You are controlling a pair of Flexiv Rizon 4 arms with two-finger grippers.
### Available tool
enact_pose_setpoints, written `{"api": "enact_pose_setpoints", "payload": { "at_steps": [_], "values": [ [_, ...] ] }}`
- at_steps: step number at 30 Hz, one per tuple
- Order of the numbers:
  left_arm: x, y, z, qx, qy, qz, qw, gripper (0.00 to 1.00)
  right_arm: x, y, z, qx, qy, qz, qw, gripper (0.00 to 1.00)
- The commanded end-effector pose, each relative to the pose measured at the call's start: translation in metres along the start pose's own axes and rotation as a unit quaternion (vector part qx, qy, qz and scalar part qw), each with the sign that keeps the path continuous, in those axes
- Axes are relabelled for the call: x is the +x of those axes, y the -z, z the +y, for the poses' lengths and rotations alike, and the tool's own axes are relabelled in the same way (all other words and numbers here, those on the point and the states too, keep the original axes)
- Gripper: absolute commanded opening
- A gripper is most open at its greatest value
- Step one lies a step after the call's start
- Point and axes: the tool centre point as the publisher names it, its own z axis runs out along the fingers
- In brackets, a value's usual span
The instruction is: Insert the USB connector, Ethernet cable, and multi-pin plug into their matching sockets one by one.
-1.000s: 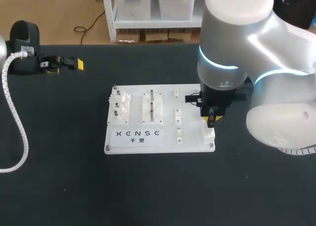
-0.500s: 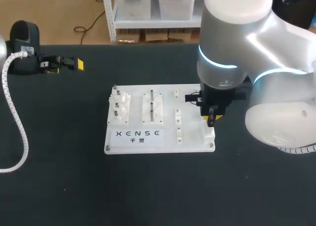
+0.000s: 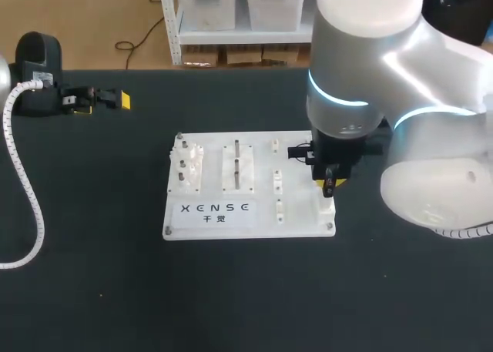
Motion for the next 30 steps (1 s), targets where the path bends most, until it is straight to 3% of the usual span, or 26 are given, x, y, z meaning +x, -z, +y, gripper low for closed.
{"api": "enact_pose_setpoints", "payload": {
  "at_steps": [1,15,30],
  "values": [
    [0.000,0.000,0.000,0.000,0.000,0.000,1.000,1.00,-0.001,-0.002,0.001,0.002,-0.002,0.000,1.000,0.00],
    [0.000,0.000,0.000,0.000,0.000,0.000,1.000,1.00,0.000,-0.007,0.003,0.004,-0.002,0.007,1.000,0.00],
    [0.000,0.000,0.000,0.000,0.000,0.000,1.000,1.00,0.000,-0.025,-0.002,0.022,-0.030,0.048,0.998,0.00]
  ]
}}
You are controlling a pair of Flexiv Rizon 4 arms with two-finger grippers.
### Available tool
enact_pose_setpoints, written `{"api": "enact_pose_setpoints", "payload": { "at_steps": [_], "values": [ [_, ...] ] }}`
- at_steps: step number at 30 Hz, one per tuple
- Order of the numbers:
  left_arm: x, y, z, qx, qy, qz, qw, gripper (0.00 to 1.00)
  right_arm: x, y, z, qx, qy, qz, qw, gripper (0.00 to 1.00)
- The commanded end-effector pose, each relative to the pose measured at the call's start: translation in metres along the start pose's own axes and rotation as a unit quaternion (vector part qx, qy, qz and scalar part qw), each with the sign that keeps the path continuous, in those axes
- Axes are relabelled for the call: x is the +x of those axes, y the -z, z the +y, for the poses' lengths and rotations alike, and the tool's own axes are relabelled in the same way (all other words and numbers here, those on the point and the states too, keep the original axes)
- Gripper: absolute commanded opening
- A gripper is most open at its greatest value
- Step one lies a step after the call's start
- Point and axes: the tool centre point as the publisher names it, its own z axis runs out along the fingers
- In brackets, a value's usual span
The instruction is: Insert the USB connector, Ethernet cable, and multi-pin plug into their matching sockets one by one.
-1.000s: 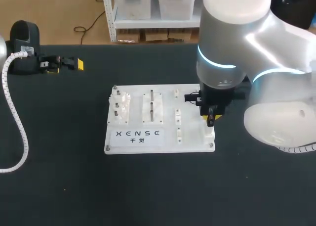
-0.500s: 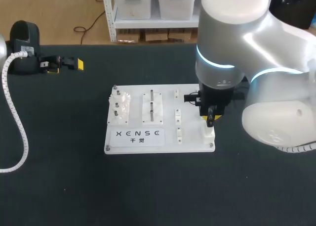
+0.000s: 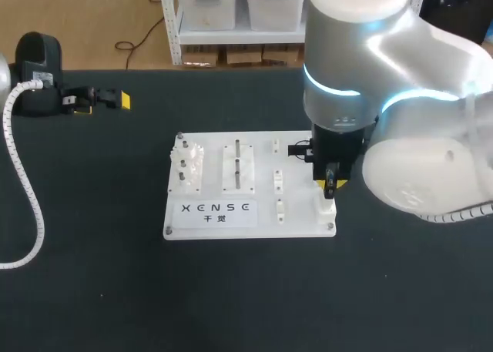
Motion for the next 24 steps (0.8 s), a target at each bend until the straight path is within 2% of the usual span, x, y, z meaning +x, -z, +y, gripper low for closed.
{"api": "enact_pose_setpoints", "payload": {
  "at_steps": [1,24],
  "values": [
    [0.000,0.000,0.000,0.000,0.000,0.000,1.000,1.00,-0.003,-0.020,0.001,0.008,-0.003,0.013,1.000,0.00],
    [0.000,0.000,0.000,0.000,0.000,0.000,1.000,1.00,0.010,-0.042,-0.011,0.022,-0.020,0.047,0.998,0.00]
  ]
}}
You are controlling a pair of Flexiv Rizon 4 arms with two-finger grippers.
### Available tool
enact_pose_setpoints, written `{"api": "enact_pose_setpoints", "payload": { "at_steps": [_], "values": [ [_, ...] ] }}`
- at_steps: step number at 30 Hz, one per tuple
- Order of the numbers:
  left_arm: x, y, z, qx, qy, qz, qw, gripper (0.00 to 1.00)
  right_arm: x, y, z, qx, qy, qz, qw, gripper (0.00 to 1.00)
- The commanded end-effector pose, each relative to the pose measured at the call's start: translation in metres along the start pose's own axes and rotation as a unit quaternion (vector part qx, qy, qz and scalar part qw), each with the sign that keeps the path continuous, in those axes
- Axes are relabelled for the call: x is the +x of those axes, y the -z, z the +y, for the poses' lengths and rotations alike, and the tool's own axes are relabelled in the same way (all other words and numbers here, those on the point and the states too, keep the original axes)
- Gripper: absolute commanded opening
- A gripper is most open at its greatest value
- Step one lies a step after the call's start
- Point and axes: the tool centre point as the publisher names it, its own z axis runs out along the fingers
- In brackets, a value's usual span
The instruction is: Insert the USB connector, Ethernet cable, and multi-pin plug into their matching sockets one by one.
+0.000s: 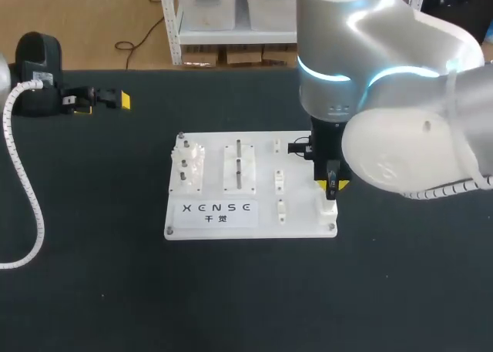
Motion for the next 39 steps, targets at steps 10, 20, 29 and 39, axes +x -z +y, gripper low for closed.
{"api": "enact_pose_setpoints", "payload": {
  "at_steps": [10,20,29,39],
  "values": [
    [0.000,0.000,0.000,0.000,0.000,0.000,1.000,1.00,0.002,-0.046,-0.005,0.004,-0.004,0.013,1.000,0.09],
    [0.000,0.000,0.000,0.000,0.000,0.000,1.000,1.00,0.002,-0.048,-0.006,0.000,-0.004,0.015,1.000,0.22],
    [0.000,0.000,0.000,0.000,0.000,0.000,1.000,1.00,-0.002,-0.034,-0.010,-0.012,-0.005,0.001,1.000,1.00],
    [0.000,0.000,0.000,0.000,0.000,0.000,1.000,1.00,-0.007,-0.015,-0.018,-0.031,-0.009,-0.023,0.999,1.00]
  ]
}}
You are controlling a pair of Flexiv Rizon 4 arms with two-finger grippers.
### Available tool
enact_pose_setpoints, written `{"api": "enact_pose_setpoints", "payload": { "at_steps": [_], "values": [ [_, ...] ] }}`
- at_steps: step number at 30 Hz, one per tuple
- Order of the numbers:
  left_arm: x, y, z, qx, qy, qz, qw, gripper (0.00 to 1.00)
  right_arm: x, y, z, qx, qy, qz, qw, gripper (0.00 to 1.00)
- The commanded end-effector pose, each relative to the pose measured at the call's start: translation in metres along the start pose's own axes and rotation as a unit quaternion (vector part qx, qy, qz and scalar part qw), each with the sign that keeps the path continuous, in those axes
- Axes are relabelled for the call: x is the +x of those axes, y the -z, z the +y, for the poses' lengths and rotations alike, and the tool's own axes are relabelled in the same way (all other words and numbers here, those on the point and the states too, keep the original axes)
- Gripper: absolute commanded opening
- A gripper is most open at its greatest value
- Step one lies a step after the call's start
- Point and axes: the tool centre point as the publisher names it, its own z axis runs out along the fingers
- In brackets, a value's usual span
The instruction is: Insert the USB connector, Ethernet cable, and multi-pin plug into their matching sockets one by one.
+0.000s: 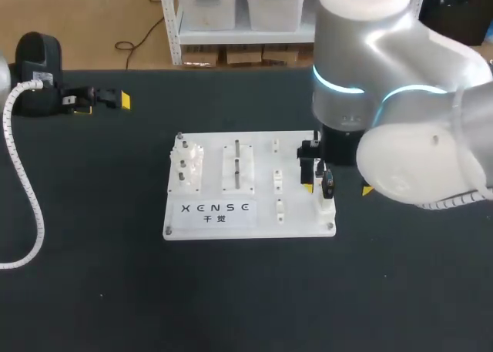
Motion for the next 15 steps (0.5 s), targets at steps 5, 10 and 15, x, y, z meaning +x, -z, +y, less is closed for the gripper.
{"api": "enact_pose_setpoints", "payload": {
  "at_steps": [5,10,15],
  "values": [
    [0.000,0.000,0.000,0.000,0.000,0.000,1.000,1.00,0.003,0.018,-0.015,-0.018,-0.005,-0.025,1.000,1.00],
    [0.000,0.000,0.000,0.000,0.000,0.000,1.000,1.00,-0.002,0.026,-0.020,-0.021,-0.006,-0.038,0.999,1.00],
    [0.000,0.000,0.000,0.000,0.000,0.000,1.000,1.00,-0.009,0.044,-0.021,-0.007,-0.007,-0.068,0.998,1.00]
  ]
}}
